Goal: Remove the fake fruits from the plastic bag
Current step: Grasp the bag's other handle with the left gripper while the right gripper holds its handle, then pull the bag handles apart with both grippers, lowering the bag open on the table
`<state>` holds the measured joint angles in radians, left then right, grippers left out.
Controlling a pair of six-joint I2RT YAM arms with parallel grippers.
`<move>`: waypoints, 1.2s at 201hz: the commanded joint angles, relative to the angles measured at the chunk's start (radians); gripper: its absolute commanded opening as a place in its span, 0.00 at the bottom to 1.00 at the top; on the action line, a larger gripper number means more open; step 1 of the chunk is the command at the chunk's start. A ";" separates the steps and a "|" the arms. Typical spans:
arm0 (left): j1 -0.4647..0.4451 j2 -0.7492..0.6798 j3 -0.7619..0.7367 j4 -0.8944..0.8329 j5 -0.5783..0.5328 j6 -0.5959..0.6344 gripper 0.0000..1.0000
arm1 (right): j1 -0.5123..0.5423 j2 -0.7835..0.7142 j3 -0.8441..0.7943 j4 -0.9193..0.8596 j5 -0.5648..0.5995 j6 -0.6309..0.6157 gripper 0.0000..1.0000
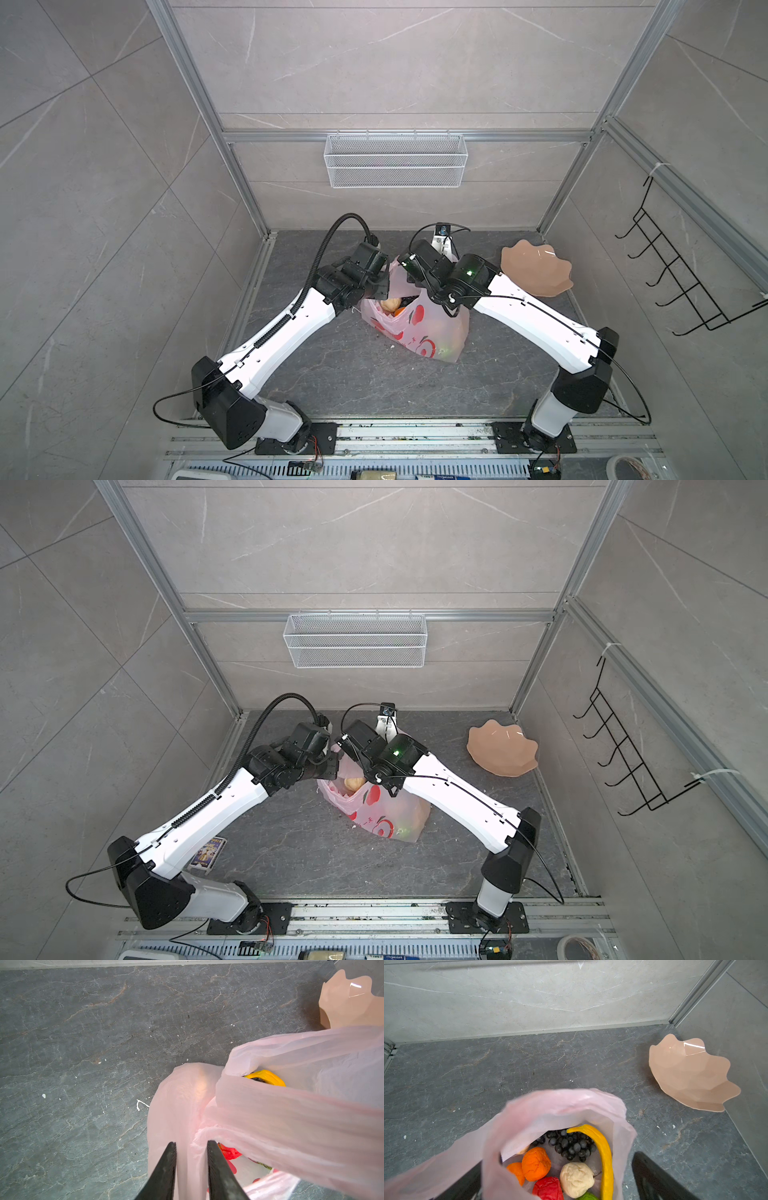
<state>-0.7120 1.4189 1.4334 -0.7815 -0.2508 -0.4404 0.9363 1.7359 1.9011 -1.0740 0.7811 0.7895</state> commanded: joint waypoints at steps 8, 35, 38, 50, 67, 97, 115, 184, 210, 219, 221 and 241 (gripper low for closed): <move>0.001 -0.037 0.001 0.034 0.008 -0.017 0.25 | 0.001 0.056 0.067 -0.065 0.045 -0.001 1.00; 0.002 -0.050 -0.011 0.043 -0.005 -0.026 0.21 | -0.004 0.080 0.095 -0.105 0.087 0.020 0.93; 0.002 -0.050 -0.013 0.044 -0.010 -0.028 0.20 | -0.004 0.078 0.095 -0.109 0.092 0.024 0.91; 0.007 -0.054 -0.016 0.044 -0.019 -0.036 0.18 | -0.004 0.056 0.073 -0.109 0.103 0.025 0.81; 0.024 -0.052 -0.020 0.041 -0.021 -0.056 0.14 | -0.004 -0.005 0.000 -0.064 0.100 0.005 0.61; 0.075 -0.052 -0.040 0.056 0.001 -0.099 0.06 | -0.010 -0.127 -0.142 0.040 0.079 -0.029 0.23; 0.130 -0.054 -0.047 0.082 0.061 -0.131 0.02 | -0.065 -0.192 -0.216 0.143 -0.042 -0.078 0.08; 0.452 0.062 0.081 0.279 0.364 -0.332 0.00 | -0.312 0.036 0.196 0.281 -0.510 -0.256 0.00; 0.505 0.113 0.186 0.284 0.386 -0.378 0.00 | -0.331 0.268 0.647 0.126 -0.538 -0.321 0.00; 0.513 0.098 0.177 0.303 0.383 -0.391 0.00 | -0.331 0.335 0.799 0.060 -0.564 -0.324 0.00; 0.514 0.092 0.172 0.307 0.382 -0.395 0.00 | -0.331 0.349 0.829 0.045 -0.571 -0.323 0.00; 0.516 0.023 0.062 0.369 0.373 -0.403 0.00 | -0.321 0.404 0.915 -0.058 -0.613 -0.312 0.00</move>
<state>-0.1978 1.5326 1.5604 -0.5156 0.0868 -0.7940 0.6018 2.0972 2.6938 -0.9535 0.2516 0.5106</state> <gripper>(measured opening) 0.046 0.046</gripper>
